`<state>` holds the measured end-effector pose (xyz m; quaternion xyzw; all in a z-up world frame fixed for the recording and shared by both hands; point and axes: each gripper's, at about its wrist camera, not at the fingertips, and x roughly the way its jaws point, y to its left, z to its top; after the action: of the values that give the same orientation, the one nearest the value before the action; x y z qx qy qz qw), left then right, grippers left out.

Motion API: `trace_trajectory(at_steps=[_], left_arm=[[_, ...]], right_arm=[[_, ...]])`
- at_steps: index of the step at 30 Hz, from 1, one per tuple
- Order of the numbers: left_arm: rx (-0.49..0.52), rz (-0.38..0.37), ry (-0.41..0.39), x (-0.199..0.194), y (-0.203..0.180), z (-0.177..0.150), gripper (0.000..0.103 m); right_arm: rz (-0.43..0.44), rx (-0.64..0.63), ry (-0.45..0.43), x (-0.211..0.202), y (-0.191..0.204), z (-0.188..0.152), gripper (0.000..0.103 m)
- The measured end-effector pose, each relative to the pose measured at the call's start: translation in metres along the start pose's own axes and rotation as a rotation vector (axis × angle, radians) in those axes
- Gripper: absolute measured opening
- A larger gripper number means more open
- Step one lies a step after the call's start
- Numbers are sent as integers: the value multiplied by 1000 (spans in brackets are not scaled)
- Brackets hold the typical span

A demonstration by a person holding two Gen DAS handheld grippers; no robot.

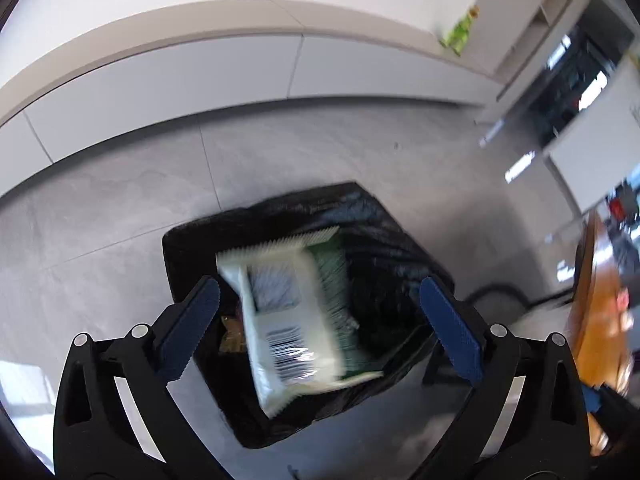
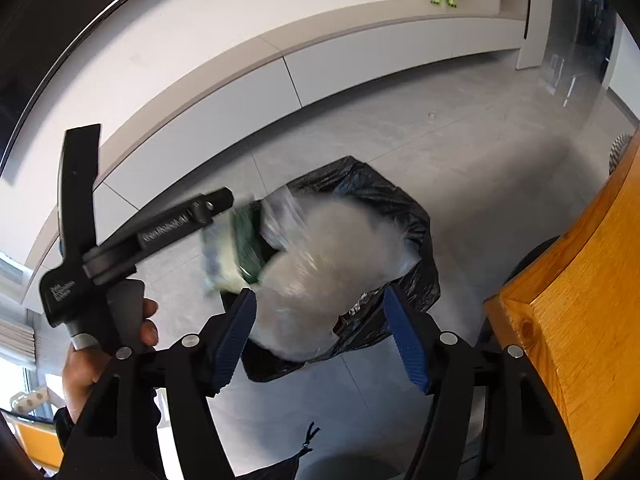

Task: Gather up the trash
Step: 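Drop snack packet from left gripper while right drops plastic bag into trash bag, then grasp the bread bag with left gripper while right grasps the white gloves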

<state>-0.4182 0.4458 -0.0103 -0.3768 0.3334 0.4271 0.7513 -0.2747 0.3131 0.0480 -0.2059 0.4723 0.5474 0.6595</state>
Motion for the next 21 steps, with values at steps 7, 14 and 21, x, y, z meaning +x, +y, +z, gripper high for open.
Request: trace_trajectory(at_steps=[7, 14, 21], left_arm=[[37, -46, 0, -8, -27, 0, 97], [210, -163, 43, -15, -112, -22, 97], [433, -306, 107, -27, -223, -61, 97]], right_arm=[[-11, 42, -52, -32, -22, -25, 67], [-93, 159, -96, -69, -82, -55, 67], [-271, 324, -158, -132, -162, -99, 67]])
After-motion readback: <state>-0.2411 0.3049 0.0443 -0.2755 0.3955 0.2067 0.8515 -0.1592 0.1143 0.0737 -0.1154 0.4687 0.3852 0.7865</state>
